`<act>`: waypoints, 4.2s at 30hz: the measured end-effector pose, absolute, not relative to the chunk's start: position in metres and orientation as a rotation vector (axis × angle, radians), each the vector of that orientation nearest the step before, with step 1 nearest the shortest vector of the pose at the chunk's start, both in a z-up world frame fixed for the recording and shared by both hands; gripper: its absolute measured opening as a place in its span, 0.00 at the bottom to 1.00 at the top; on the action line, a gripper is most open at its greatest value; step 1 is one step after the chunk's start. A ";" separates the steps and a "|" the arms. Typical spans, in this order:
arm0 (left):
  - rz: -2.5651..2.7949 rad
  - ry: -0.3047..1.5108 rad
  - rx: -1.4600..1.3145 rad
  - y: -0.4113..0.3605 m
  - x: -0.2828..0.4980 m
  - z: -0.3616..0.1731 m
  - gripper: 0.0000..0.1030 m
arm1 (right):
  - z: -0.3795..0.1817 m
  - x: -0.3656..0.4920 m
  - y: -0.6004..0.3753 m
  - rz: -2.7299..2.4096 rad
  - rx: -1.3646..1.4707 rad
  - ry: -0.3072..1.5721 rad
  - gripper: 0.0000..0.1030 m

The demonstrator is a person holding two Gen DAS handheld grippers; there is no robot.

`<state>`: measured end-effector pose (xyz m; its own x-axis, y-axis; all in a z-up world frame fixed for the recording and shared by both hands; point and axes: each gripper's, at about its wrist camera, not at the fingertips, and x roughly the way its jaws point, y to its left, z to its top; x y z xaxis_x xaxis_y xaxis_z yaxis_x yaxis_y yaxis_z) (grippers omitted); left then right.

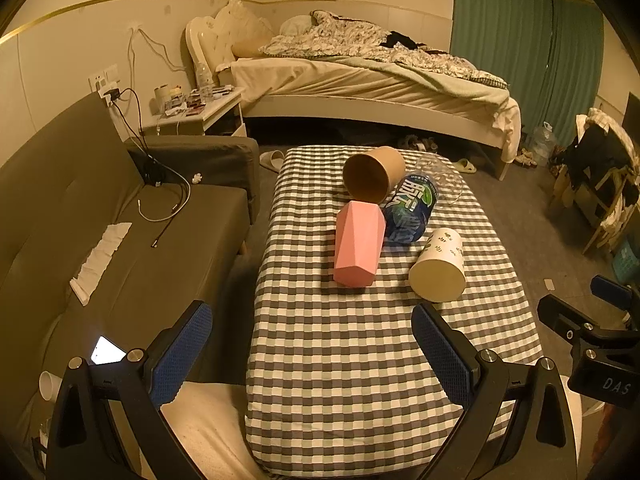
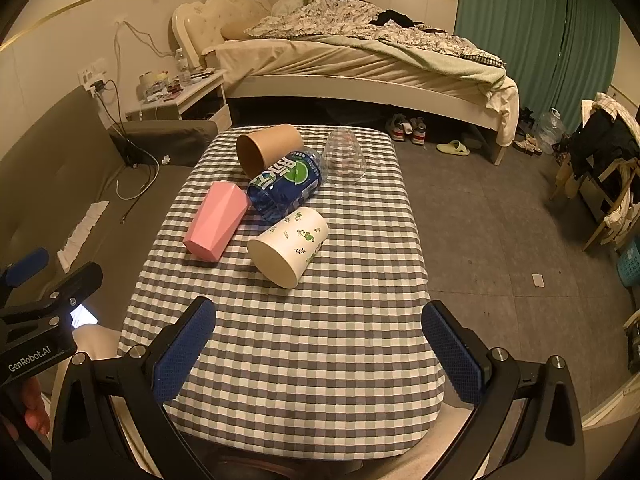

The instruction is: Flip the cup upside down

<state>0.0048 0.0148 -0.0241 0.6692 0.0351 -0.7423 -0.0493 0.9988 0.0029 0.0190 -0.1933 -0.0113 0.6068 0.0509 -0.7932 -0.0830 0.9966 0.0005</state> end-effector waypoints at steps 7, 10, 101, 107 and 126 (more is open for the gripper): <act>0.047 0.843 -0.015 0.015 0.008 -0.026 1.00 | -0.015 0.020 -0.193 0.072 -0.037 0.928 1.00; 0.044 0.844 -0.018 0.015 0.009 -0.027 1.00 | -0.017 0.021 -0.193 0.069 -0.041 0.935 1.00; 0.164 0.986 -0.036 0.067 -0.005 -0.079 1.00 | -0.135 0.042 -0.127 0.218 -0.042 1.225 0.67; 0.141 0.999 -0.036 0.060 0.000 -0.078 1.00 | -0.135 0.042 -0.129 0.261 -0.013 1.248 0.76; -0.101 1.161 0.049 -0.068 0.085 -0.085 1.00 | -0.062 0.025 -0.257 0.020 -0.015 1.113 0.91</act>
<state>0.0852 -0.0678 -0.0850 0.3949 -0.0542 -0.9171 0.1050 0.9944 -0.0135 0.0245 -0.2572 -0.0623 0.4415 0.0091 -0.8972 -0.0237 0.9997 -0.0015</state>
